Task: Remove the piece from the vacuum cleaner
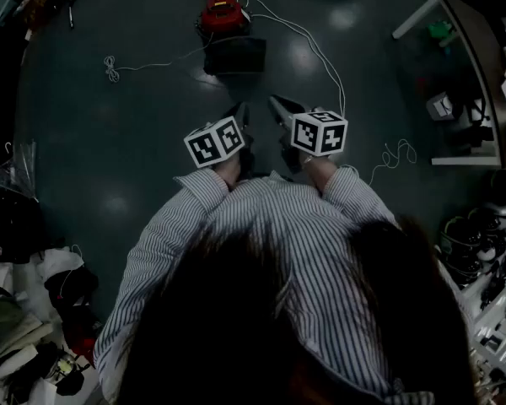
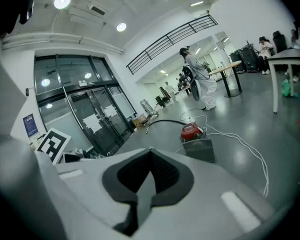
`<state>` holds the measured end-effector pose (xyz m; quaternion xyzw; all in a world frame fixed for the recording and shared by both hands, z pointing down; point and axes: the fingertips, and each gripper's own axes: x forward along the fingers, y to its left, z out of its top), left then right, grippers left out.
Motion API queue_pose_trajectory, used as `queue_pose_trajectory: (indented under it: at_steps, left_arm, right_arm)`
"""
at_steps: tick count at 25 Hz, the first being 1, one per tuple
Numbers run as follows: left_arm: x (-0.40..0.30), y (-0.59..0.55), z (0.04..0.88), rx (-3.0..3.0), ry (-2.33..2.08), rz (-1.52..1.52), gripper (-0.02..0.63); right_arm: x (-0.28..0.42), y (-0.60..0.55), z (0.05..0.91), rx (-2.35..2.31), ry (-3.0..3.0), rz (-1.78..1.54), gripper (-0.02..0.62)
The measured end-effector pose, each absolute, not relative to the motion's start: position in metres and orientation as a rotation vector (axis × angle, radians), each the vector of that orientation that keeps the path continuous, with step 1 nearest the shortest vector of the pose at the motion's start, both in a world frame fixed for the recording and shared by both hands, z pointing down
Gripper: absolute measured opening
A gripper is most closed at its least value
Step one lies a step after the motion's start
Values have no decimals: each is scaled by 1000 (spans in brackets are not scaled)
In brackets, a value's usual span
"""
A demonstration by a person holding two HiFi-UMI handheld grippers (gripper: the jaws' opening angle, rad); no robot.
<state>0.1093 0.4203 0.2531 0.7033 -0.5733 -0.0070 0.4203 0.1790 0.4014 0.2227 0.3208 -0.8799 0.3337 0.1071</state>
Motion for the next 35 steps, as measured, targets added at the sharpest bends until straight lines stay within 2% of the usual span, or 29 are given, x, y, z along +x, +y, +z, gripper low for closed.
queue_pose_trajectory:
  at_steps: [17, 27, 35]
  left_arm:
    - [133, 413, 252, 1814, -1370, -34, 6]
    - [153, 415, 278, 1753, -1375, -22, 6]
    - [116, 367, 324, 1618, -1352, -34, 6]
  right_arm:
    - [186, 401, 225, 933, -2618, 1043, 2]
    - [213, 385, 243, 935, -2583, 1115, 2]
    - [188, 334, 283, 912, -2495, 1223, 2]
